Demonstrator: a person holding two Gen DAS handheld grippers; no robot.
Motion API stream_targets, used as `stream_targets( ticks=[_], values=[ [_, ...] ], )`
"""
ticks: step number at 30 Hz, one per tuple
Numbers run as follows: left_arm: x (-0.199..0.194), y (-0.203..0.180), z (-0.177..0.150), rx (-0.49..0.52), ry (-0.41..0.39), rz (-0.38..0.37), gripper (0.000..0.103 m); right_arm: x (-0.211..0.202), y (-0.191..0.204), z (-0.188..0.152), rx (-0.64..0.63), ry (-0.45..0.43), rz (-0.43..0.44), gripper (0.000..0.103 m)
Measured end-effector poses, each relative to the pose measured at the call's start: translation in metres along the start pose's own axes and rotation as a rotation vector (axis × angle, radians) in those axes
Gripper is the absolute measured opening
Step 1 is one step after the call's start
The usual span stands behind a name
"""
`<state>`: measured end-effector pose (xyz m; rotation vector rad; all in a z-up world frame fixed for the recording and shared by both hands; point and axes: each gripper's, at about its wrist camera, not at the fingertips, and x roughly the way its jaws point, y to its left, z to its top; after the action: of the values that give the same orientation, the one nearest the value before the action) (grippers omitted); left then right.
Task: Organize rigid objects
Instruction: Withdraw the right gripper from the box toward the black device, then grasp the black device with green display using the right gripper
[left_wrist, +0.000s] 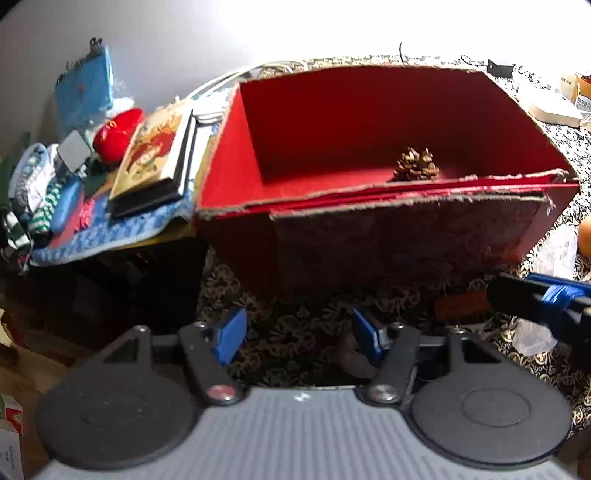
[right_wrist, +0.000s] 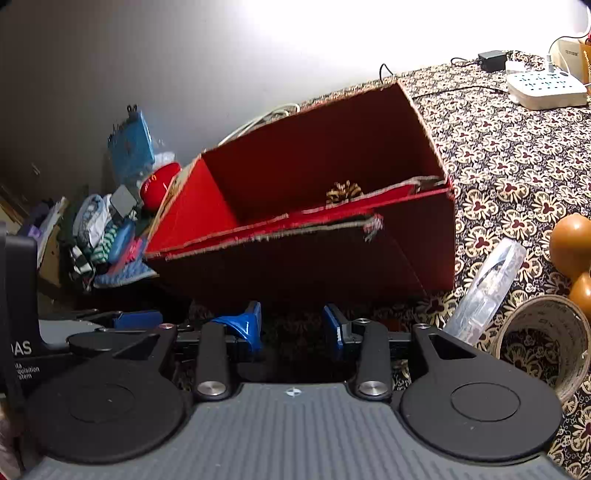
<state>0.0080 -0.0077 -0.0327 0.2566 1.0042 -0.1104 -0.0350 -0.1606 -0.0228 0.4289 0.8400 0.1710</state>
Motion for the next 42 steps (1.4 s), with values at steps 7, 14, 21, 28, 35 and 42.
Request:
stream_targets(
  ticks=[7, 14, 21, 28, 35, 42],
  values=[
    [0.011, 0.0, -0.003, -0.015, 0.053, -0.008, 0.063, 0.007, -0.003, -0.005, 0.007, 0.056, -0.001, 0.021],
    [0.021, -0.001, -0.007, -0.009, 0.086, -0.013, 0.063, 0.013, -0.003, -0.009, 0.003, 0.088, 0.017, 0.021],
    [0.031, 0.012, -0.017, -0.031, 0.122, -0.041, 0.063, 0.022, -0.006, -0.011, 0.017, 0.131, 0.032, 0.021],
    [0.04, 0.038, -0.038, -0.079, 0.172, -0.123, 0.063, 0.035, -0.009, -0.014, 0.031, 0.192, 0.065, 0.021],
    [0.038, 0.042, -0.066, -0.058, 0.201, -0.282, 0.063, 0.046, -0.009, -0.018, 0.035, 0.271, 0.155, 0.021],
    [0.032, 0.035, -0.07, -0.044, 0.176, -0.37, 0.063, 0.066, 0.012, -0.022, -0.049, 0.358, 0.235, 0.021]
  ],
)
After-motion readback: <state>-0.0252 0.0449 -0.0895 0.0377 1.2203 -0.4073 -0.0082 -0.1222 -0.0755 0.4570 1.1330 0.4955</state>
